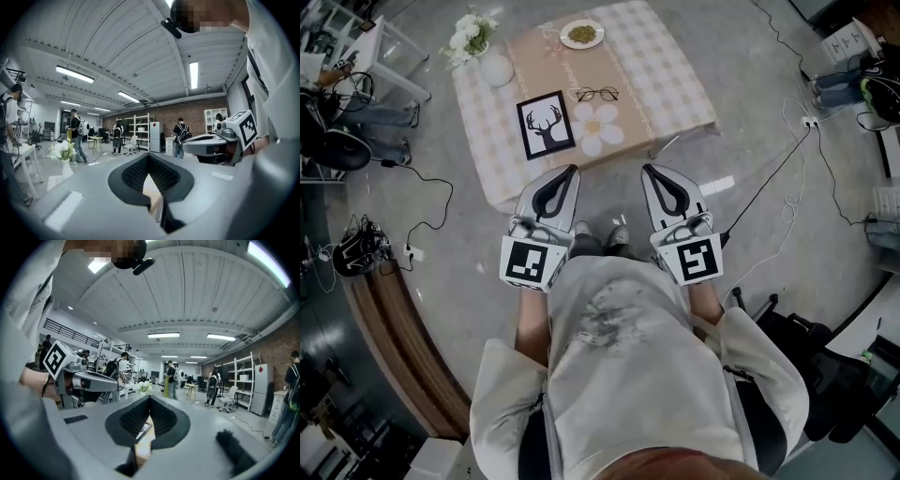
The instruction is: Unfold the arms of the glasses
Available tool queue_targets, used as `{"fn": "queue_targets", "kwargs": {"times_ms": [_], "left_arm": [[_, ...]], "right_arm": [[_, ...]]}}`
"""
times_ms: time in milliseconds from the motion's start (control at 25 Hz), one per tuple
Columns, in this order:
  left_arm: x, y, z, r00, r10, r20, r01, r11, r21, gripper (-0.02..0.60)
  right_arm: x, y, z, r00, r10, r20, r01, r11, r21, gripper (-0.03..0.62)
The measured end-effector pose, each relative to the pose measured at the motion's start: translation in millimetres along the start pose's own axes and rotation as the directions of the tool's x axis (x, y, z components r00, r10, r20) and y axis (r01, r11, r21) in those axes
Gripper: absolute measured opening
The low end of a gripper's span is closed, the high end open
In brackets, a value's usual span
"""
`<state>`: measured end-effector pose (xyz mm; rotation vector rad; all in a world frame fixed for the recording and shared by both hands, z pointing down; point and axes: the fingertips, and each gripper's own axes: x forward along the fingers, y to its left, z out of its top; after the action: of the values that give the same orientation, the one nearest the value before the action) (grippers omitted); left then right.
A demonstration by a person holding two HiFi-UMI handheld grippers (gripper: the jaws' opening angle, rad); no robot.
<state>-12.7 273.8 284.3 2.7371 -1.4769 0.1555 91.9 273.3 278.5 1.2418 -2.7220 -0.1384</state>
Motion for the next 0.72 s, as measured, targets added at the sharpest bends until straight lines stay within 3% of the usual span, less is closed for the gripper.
{"fn": "queue_targets", "kwargs": {"times_ms": [280, 720], "left_arm": [[13.7, 15.5, -8.9, 0.999, -0.005, -0.044, 0.004, 1.000, -0.029, 0.009], [52.6, 75.3, -20.9, 0.999, -0.038, -0.019, 0.038, 0.999, -0.018, 0.009]], "right_arm": [[23.3, -7.5, -6.7, 1.000, 0.002, -0.013, -0.002, 1.000, 0.003, 0.015], [86.5, -20.2, -20.5, 0.998, -0.027, -0.064, 0.028, 1.000, 0.008, 0.015]]}}
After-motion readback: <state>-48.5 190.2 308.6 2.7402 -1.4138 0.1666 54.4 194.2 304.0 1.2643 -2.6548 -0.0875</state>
